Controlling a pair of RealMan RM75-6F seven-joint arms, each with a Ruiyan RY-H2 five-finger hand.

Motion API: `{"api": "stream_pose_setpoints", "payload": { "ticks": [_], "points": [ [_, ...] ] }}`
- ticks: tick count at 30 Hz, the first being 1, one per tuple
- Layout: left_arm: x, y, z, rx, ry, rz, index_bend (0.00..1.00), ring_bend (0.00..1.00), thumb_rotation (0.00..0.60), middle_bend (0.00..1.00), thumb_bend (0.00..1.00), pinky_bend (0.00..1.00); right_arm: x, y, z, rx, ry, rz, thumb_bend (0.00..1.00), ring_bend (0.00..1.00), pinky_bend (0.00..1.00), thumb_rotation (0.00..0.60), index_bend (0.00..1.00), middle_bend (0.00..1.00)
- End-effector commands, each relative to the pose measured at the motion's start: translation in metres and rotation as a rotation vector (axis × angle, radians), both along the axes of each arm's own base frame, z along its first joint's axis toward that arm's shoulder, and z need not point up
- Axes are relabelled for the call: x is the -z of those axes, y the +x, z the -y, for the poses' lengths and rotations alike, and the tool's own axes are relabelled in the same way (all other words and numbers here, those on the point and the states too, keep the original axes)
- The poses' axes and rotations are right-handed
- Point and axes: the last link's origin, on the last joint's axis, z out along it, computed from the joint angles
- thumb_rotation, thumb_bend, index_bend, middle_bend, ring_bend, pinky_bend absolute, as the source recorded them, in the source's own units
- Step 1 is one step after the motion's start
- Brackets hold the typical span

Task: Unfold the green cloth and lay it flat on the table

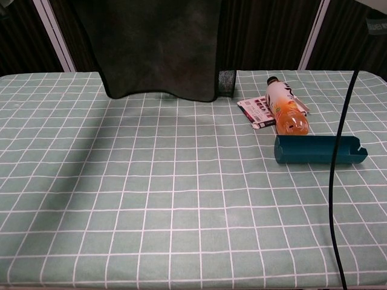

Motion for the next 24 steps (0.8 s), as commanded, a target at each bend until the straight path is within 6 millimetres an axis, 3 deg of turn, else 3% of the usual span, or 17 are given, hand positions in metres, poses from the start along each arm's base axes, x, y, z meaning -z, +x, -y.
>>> {"api": "stream_pose_setpoints", "payload": {
  "ticks": [1, 7, 14, 24],
  "points": [
    [0.009, -0.009, 0.015, 0.015, -0.032, -0.026, 0.80, 0.27, 0.600, 0.46, 0.45, 0.22, 0.011, -0.015, -0.005, -0.011, 0.071, -0.039, 0.56, 0.03, 0.02, 0.600, 0.87, 0.30],
    [0.041, -0.035, 0.056, 0.048, -0.136, -0.171, 0.80, 0.27, 0.600, 0.46, 0.43, 0.22, 0.040, -0.044, -0.029, -0.032, 0.220, -0.163, 0.55, 0.02, 0.01, 0.600, 0.87, 0.30],
    [0.064, -0.062, 0.105, 0.091, -0.204, -0.287, 0.80, 0.27, 0.600, 0.46, 0.43, 0.22, 0.056, -0.067, -0.059, -0.052, 0.349, -0.225, 0.55, 0.02, 0.01, 0.600, 0.87, 0.30],
    [0.083, -0.069, 0.149, 0.144, -0.276, -0.360, 0.79, 0.27, 0.600, 0.46, 0.40, 0.22, 0.067, -0.088, -0.093, -0.098, 0.411, -0.299, 0.55, 0.02, 0.01, 0.600, 0.87, 0.30]
  ]
}}
